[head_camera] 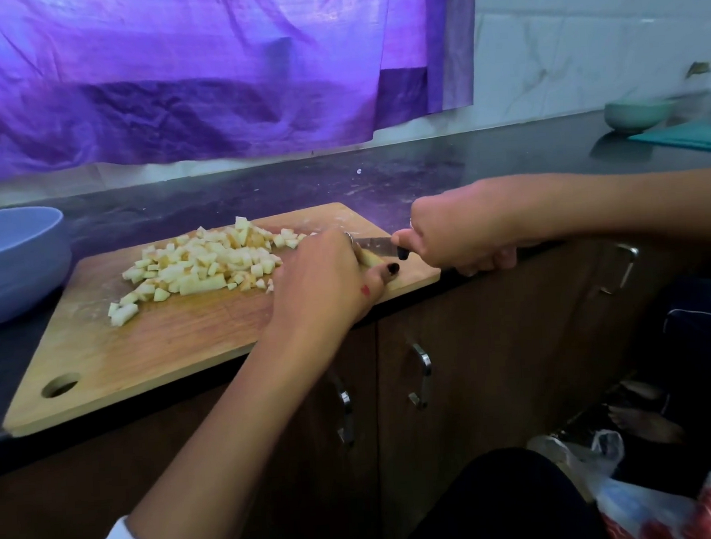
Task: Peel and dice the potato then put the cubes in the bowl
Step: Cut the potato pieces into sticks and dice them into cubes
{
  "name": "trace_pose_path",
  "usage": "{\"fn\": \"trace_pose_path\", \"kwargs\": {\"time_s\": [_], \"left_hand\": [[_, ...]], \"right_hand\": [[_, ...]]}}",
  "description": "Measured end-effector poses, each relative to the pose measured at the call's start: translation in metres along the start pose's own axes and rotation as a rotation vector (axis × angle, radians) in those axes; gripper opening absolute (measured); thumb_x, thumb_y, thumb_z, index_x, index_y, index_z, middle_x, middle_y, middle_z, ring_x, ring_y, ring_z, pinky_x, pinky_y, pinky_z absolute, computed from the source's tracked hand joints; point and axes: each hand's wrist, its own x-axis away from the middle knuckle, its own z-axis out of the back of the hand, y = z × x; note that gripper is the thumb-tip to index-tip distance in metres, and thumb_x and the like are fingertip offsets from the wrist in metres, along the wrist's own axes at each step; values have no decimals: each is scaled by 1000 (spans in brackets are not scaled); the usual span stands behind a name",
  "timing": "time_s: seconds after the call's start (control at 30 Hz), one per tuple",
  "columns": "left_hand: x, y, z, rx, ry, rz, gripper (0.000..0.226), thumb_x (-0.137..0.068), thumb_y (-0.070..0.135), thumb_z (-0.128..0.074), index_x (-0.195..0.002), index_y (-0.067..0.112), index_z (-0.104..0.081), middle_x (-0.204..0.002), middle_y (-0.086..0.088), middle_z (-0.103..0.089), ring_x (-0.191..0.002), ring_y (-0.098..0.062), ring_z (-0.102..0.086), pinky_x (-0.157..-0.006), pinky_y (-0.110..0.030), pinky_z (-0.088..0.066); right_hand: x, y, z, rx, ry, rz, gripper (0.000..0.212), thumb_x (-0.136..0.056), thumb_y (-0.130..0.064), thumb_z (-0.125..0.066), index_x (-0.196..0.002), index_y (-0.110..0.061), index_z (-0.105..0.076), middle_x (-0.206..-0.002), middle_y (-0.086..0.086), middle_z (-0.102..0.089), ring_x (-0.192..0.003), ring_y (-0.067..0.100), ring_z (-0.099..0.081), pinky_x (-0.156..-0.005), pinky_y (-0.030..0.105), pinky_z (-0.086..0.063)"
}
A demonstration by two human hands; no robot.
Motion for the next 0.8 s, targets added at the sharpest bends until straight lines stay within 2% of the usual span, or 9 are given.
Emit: {"fn": "trace_pose_path", "kwargs": {"time_s": [0.13,0.27,0.37,0.47,0.53,0.6,0.73,0.77,0.8], "left_hand": [[-2,-1,-4,47,13,14,42,-79,57,-66,-93,17,-67,-84,-3,-63,-87,-27,-60,-80,-40,-51],[-4,-1,-3,54,-4,-3,36,-81,52,-67,-87,17,-68,-70,0,-56,-81,-26,-60,-79,-42,-52],[-6,-4,-4,83,0,-16,33,-80,51,-67,-85,19,-69,-74,0,-58,-84,-26,-60,-80,-44,-52],[-7,-7,-5,89,-4,-34,33,-79,54,-67,-86,22,-69,-80,0,-61,-86,-24,-59,-81,-43,-51],[-9,-9,-4,89,-7,-43,35,-77,56,-68,-85,22,-70,-81,1,-61,-85,-24,-59,-80,-42,-51],[-11,-7,0,86,-33,-34,35,-76,55,-70,-83,20,-72,-79,1,-62,-83,-23,-60,-80,-41,-51],[-12,-3,4,60,-56,-7,35,-76,53,-71,-88,20,-76,-84,-4,-66,-85,-25,-61,-84,-42,-52],[-12,-2,4,39,-60,-1,36,-77,53,-70,-90,20,-76,-85,-4,-66,-85,-25,-60,-83,-41,-52],[-13,-1,4,14,-74,9,38,-78,54,-69,-91,19,-75,-86,-4,-66,-85,-25,-60,-81,-38,-51]], "right_hand": [[-3,-1,2,35,-20,-4,50,-104,-35,-30,-72,-1,-49,-55,11,-59,-21,17,-44,-38,17,-40],[8,12,5,-21,-107,-24,48,-103,-40,-28,-84,-3,-51,-51,9,-56,-22,15,-42,-33,16,-35],[20,20,2,89,-87,-31,47,-103,-42,-28,-96,-6,-57,-42,5,-56,-25,18,-49,-31,16,-37],[21,20,-11,143,10,17,39,-103,-40,-31,-79,-13,-46,-64,11,-56,-46,24,-57,-46,25,-46],[19,19,-15,131,72,40,39,-102,-40,-32,-71,-16,-36,-68,9,-49,-57,24,-52,-56,30,-42],[19,18,-17,84,74,41,39,-103,-39,-33,-71,-15,-36,-69,10,-48,-59,26,-52,-59,31,-42],[18,9,-24,48,76,49,29,-106,-26,-28,-85,-9,-40,-84,10,-49,-68,21,-44,-60,28,-36],[19,6,-24,38,85,49,28,-106,-23,-27,-97,-12,-51,-83,9,-46,-68,20,-42,-57,29,-35],[19,3,-24,29,84,37,29,-106,-21,-27,-114,-14,-54,-79,7,-42,-65,18,-41,-53,29,-35]]}}
